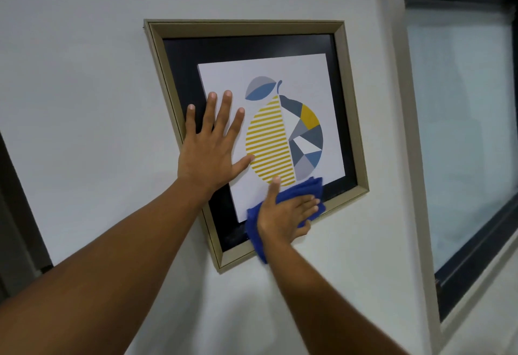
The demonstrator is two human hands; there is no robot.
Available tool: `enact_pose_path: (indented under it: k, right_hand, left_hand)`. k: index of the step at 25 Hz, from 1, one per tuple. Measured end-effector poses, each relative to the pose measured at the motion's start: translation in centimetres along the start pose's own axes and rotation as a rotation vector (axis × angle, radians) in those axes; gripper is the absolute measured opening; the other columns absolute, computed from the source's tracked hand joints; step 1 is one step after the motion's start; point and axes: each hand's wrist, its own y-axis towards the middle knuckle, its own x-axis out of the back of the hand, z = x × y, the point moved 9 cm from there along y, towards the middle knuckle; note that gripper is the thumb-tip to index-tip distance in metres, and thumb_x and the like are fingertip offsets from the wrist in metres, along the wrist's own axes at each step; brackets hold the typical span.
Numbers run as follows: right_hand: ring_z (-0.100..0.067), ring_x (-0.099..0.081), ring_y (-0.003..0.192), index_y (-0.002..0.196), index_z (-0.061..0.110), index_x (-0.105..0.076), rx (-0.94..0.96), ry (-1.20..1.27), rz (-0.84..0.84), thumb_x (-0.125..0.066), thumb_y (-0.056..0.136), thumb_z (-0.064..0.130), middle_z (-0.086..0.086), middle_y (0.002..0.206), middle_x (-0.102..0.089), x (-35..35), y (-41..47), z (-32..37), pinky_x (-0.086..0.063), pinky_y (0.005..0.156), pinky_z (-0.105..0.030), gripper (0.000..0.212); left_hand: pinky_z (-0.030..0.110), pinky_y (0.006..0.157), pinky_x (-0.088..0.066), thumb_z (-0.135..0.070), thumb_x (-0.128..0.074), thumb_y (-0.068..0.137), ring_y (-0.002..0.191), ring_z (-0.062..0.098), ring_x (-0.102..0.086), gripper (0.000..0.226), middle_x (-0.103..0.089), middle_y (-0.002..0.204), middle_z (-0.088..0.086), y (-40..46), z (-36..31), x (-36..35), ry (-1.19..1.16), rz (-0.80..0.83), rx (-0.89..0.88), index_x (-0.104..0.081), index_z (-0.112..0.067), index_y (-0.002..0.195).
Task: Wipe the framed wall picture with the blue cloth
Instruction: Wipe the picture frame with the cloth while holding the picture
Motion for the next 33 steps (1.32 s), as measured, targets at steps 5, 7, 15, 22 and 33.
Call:
enact_pose_path:
  k: [5,7,15,22,33]
  right_hand:
    - [-0.016,0.019,0.149,0.151,0.015,0.020,0.112,-0.011,0.138,0.006,0.072,0.079,-0.001,0.163,0.020,-4.3,-9.4,-0.1,0.004,0.119,-0.040,0.102]
    - [-0.017,0.019,0.150,0.152,0.014,0.019,0.094,-0.033,0.149,0.005,0.074,0.076,-0.001,0.164,0.019,-4.4,-9.1,-0.1,0.004,0.120,-0.040,0.100]
    - [-0.022,0.008,0.152,0.154,0.007,0.008,0.063,-0.065,-0.079,0.004,0.069,0.085,-0.008,0.165,0.008,0.8,3.4,-1.0,-0.002,0.120,-0.046,0.115]
    - [-0.025,-0.002,0.152,0.155,0.006,-0.003,0.062,-0.112,-0.110,-0.015,0.086,0.078,-0.012,0.165,-0.005,6.4,14.3,-2.2,-0.005,0.119,-0.051,0.100]
    - [-0.019,0.005,0.152,0.155,0.014,0.002,0.097,-0.044,0.111,0.000,0.073,0.082,-0.004,0.166,0.002,-1.1,-5.6,-1.3,0.000,0.120,-0.044,0.107]
  left_hand:
    - [0.061,0.122,-0.005,-0.079,-0.016,0.086,0.153,0.038,0.012,0.096,0.017,0.167,0.014,-0.1,-0.1,0.1,-0.002,0.007,-0.002,0.008,-0.020,0.158]
    - [0.061,0.122,-0.005,-0.079,-0.017,0.086,0.153,0.038,0.012,0.096,0.017,0.167,0.014,-0.1,0.0,0.1,-0.003,0.003,-0.002,0.008,-0.020,0.158]
    - [0.061,0.122,-0.003,-0.079,-0.020,0.086,0.153,0.037,0.013,0.097,0.017,0.167,0.013,0.1,-0.1,0.0,-0.019,-0.011,-0.014,0.006,-0.020,0.159]
    - [0.062,0.121,-0.002,-0.081,-0.014,0.085,0.153,0.039,0.015,0.097,0.019,0.166,0.013,-0.1,-0.3,-0.1,0.000,0.009,-0.029,0.009,-0.021,0.158]
    - [0.062,0.121,-0.003,-0.079,-0.018,0.086,0.153,0.038,0.015,0.098,0.020,0.166,0.013,-0.2,-0.2,0.2,-0.011,0.009,-0.025,0.011,-0.020,0.158]
